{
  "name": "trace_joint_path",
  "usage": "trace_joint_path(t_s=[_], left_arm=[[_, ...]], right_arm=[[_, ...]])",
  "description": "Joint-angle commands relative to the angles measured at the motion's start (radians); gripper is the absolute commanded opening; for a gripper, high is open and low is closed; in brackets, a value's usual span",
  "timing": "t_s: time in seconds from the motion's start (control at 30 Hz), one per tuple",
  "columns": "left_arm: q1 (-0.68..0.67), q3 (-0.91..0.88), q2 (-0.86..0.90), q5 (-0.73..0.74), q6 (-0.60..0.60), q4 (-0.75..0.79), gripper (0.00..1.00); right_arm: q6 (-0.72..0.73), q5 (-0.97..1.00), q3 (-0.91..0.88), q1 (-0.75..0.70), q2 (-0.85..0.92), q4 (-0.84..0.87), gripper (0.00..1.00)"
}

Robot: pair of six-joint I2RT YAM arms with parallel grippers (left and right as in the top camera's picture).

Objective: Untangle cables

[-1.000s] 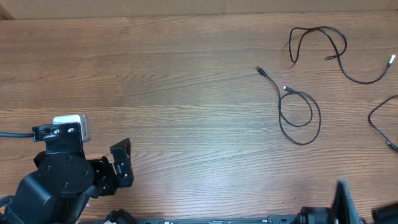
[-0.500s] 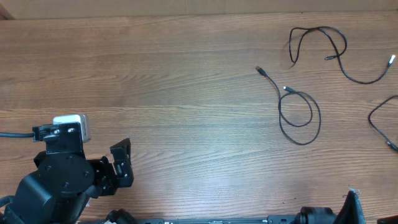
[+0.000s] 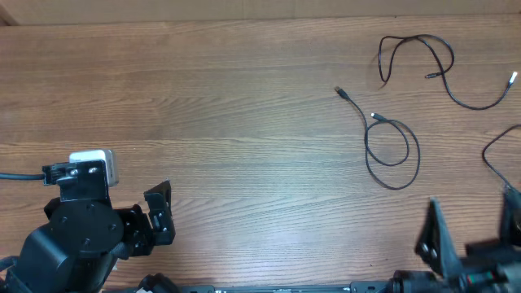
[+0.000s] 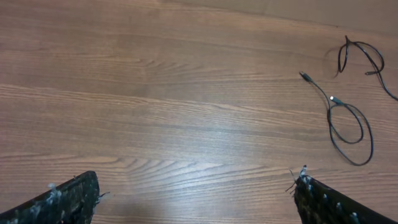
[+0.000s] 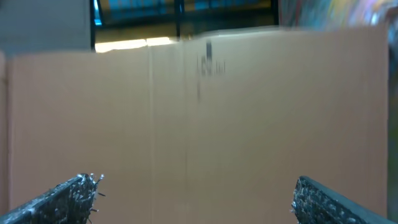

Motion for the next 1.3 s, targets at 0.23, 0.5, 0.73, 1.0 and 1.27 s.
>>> trace_joint_path(t_s=[0.23, 0.5, 0.73, 1.0, 1.27], left_arm=[[0.002, -0.003, 0.001, 0.002, -0.021, -0.002, 1.00], [0.002, -0.003, 0.001, 0.002, -0.021, -0.001, 1.00], [0.002, -0.003, 0.001, 0.002, -0.021, -0.001, 0.99], [0.002, -0.003, 0.001, 0.002, -0.021, -0.001, 0.99], [0.002, -0.003, 0.001, 0.002, -0.020, -0.001, 1.00]], right_arm=[[0.058, 0.016, -0.304, -0.002, -0.008, 0.153, 1.00], [0.083, 0.017, -0.509, -0.002, -0.008, 0.342, 1.00], [0.083, 0.018, -0.617, -0.002, -0.008, 0.359, 1.00], [0.083, 0.035, -0.698, -0.002, -0.008, 0.424, 1.00], [0.084, 0.103, -0.737, -0.002, -0.008, 0.392, 1.00]])
